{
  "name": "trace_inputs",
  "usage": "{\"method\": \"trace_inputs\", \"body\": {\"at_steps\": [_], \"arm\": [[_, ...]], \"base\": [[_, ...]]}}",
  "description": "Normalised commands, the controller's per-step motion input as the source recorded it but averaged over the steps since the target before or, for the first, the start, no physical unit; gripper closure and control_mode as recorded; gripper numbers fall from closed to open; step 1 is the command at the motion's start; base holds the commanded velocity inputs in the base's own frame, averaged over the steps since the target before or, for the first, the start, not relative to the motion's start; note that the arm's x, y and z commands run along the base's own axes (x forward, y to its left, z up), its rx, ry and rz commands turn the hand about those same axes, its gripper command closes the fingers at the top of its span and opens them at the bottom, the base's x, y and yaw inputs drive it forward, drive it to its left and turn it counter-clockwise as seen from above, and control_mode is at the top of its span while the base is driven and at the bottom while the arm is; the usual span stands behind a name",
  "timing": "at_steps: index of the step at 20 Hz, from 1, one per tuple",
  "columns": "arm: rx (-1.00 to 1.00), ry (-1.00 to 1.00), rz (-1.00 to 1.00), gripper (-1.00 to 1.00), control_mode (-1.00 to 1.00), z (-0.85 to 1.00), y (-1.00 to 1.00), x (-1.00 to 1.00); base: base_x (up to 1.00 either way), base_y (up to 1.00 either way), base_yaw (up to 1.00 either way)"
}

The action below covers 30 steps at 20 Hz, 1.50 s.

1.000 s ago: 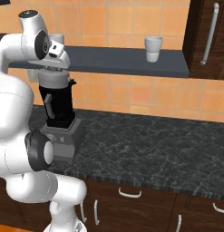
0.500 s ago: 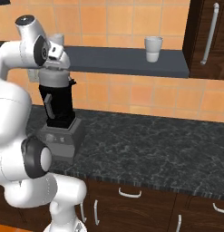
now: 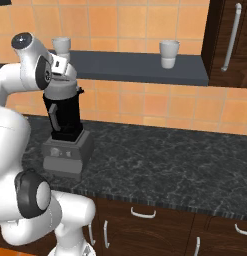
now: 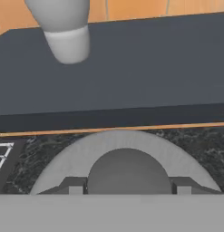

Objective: Close the lid blender by securely placing the lid on top.

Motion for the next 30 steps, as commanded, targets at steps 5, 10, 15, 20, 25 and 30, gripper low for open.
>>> {"method": "trace_inputs", "body": {"at_steps": [5,10,15,20,25,30], "arm": [[-0.12,-0.03,0.00,1.00,-1.00,-0.30,0.00,0.00],[-0.14,0.16,0.00,1.00,-1.00,-0.22,-0.02,-0.01],[-0.11,0.23,0.00,1.00,-1.00,-0.56,-0.06,-0.01],[-0.07,0.10,0.00,-1.00,-1.00,-0.65,-0.01,-0.28],[-0.03,0.05,-0.02,-1.00,-1.00,-0.60,-0.16,-0.61],[-0.02,0.03,-0.03,-1.00,-1.00,-0.52,-0.17,-0.57]], "base": [[0.00,0.00,0.00],[0.00,0.00,0.00],[0.00,0.00,0.00],[0.00,0.00,0.00],[0.00,0.00,0.00],[0.00,0.00,0.00]]}}
